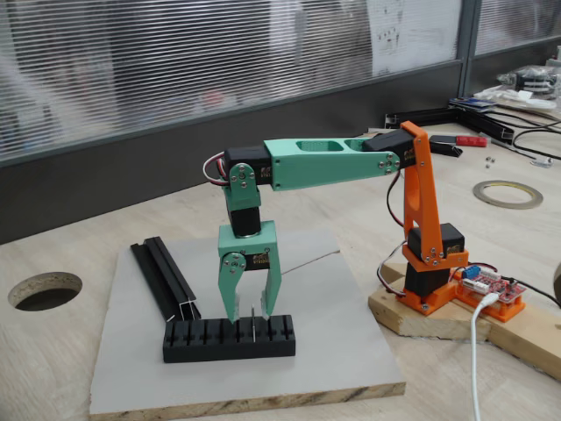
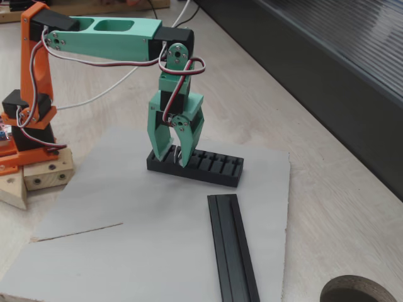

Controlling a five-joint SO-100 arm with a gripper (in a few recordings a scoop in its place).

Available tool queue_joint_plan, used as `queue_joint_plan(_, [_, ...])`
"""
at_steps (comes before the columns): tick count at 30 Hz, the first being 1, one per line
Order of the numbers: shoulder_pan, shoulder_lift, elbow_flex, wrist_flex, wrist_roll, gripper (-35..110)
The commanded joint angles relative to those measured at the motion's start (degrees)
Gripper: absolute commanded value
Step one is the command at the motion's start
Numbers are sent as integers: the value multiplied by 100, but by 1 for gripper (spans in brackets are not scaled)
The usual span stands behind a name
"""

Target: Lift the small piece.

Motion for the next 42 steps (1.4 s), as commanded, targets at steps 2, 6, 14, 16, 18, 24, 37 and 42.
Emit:
queue_joint_plan(2, [-123,62,-35,0,26,33])
queue_joint_plan(6, [-114,53,-35,-9,26,33])
queue_joint_plan(14, [-114,53,-26,-18,26,33])
queue_joint_plan(16, [-114,53,-26,-18,44,33])
queue_joint_plan(18, [-114,62,-35,-18,70,33])
queue_joint_plan(24, [-114,62,-44,-18,79,33])
queue_joint_plan(37, [-105,62,-79,-88,79,33])
queue_joint_plan(42, [-105,62,-35,-352,79,33])
